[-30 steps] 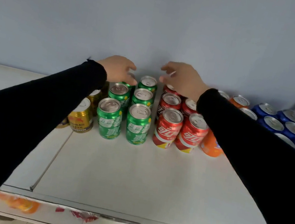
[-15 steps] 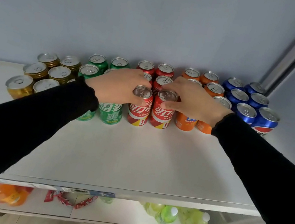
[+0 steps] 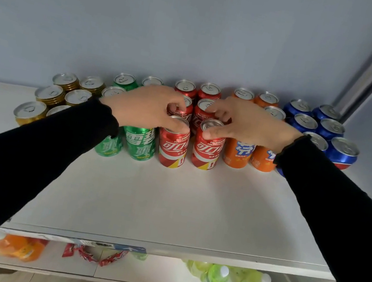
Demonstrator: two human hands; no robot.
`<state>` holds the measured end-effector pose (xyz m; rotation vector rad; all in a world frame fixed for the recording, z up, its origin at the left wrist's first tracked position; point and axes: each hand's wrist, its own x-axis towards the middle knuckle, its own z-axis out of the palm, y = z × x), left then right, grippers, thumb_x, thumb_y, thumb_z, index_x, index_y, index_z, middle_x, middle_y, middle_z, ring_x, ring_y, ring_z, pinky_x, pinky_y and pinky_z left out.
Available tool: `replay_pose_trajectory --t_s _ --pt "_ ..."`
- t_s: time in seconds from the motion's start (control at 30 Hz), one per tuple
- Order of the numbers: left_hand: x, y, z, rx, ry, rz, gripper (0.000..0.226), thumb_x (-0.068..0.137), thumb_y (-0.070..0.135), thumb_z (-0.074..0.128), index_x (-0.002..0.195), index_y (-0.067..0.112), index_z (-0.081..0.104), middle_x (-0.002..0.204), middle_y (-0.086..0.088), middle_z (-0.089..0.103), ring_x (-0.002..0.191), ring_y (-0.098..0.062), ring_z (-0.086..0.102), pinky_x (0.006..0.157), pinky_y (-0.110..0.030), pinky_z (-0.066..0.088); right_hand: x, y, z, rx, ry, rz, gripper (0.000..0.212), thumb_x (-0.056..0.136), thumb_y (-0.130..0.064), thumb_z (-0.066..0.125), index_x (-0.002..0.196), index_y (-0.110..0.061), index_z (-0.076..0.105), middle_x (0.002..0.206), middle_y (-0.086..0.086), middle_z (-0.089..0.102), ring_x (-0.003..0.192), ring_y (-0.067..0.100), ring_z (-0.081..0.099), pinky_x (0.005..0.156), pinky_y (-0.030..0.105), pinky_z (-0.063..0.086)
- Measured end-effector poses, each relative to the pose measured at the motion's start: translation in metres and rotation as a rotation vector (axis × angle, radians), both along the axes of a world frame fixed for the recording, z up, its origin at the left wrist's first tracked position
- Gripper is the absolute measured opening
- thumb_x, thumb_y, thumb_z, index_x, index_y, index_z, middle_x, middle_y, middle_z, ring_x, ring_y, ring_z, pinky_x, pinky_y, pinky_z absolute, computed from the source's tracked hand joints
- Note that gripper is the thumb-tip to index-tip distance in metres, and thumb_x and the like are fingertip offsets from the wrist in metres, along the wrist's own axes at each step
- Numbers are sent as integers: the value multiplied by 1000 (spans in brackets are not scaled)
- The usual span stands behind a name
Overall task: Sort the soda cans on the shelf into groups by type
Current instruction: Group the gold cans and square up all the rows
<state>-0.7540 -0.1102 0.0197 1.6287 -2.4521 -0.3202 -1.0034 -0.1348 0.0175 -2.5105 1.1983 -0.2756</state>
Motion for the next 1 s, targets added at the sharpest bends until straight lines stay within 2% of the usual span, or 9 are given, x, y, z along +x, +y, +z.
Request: replay_pose_trajectory --t_s 0.1,0.23,0.33,0.4,0.5,0.63,0.77,0.83,1.0 --pt "2 -20 11 -108 7 61 51 87 56 66 126 23 62 115 1 61 98 -17 59 80 -33 44 5 -26 10 -80 -109 -138 47 85 -54 69 119 -22 63 107 -4 67 98 17 64 89 40 52" --pt "-5 -45 8 -76 -171 107 56 90 57 61 129 17 62 119 -10 59 107 -28 56 87 -37 43 26 -52 2 -171 105 -174 56 88 -57 61 130 -20 60 119 4 66 110 25 60 83 35 44" --pt "-8 -53 0 -28 -194 91 54 89 56 64 124 17 66 118 -9 64 106 -27 58 89 -40 46 35 -55 -4 -163 185 -118 53 88 -56 62 128 -20 63 111 4 66 106 26 61 75 31 38" --pt "-7 -57 -4 -29 -168 73 50 89 52 66 123 15 67 119 -8 66 106 -26 59 91 -42 47 33 -55 -4 -171 214 -84 50 91 -49 62 132 -20 62 125 6 65 113 26 59 83 31 40" --pt "-4 -63 -6 -23 -147 61 54 89 49 68 134 18 63 128 -6 63 109 -23 56 88 -32 42 27 -54 -1 -158 207 -40 48 95 -39 61 139 -20 58 137 5 60 124 25 54 95 31 38" --pt "-2 -69 -4 31 -135 36 58 87 48 72 139 23 60 129 -5 62 97 -12 47 82 -27 34 22 -54 -1 -106 197 -20 51 96 -37 61 143 -20 54 142 2 56 128 22 51 95 27 33" --pt "-1 -79 9 53 -88 65 60 85 59 68 133 23 64 118 1 63 99 -13 52 85 -29 37 13 -68 12 28 -2 -63 45 92 -36 68 134 -21 62 125 -8 64 116 14 59 97 27 40" --pt "3 -92 17 -52 -27 99 53 88 58 65 127 21 67 118 -1 64 100 -16 56 84 -29 39 9 -86 19 -58 -118 -136 37 91 -33 69 125 -18 67 119 -3 68 111 17 62 95 30 44" --pt "-6 -122 11 -50 -144 152 64 92 55 61 142 17 54 140 -9 56 126 -27 52 99 -34 38 27 -117 8 -111 131 -186 51 94 -41 61 137 -13 56 135 9 59 122 27 55 98 34 40"
